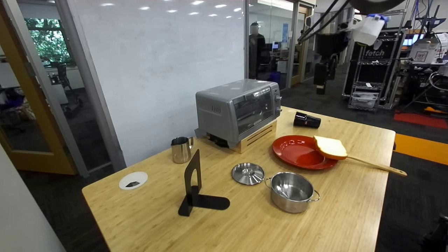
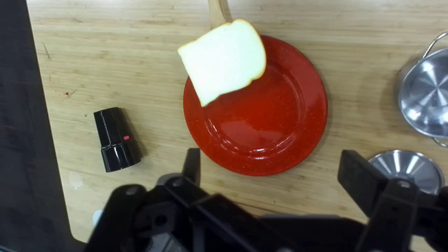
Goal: Pull open the grill
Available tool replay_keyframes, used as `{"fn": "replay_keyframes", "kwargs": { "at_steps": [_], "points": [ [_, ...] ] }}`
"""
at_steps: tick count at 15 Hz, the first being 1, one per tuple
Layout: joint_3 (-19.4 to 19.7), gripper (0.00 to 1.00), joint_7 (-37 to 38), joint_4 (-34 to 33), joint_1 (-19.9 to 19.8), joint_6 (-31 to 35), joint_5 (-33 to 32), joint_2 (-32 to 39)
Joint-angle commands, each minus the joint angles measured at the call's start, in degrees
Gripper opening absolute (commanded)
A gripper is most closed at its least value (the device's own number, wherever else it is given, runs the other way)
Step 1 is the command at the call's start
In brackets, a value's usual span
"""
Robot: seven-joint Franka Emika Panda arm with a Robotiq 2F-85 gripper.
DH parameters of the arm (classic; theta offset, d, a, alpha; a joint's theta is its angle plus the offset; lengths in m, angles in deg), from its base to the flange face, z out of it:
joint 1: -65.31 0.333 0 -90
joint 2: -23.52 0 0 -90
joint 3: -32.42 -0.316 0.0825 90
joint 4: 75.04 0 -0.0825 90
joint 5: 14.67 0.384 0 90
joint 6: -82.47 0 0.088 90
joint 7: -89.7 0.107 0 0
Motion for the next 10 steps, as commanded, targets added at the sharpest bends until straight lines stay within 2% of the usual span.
{"fn": "replay_keyframes", "kwargs": {
  "at_steps": [1,6,10],
  "points": [
    [0.7,1.00,-2.2,-10.5,-0.4,-1.1,0.5,7.2],
    [1.1,1.00,-18.6,-22.5,-0.3,-7.4,0.1,15.6],
    [1.5,1.00,-30.3,-30.4,-0.6,-12.4,-3.1,21.9]
  ]
}}
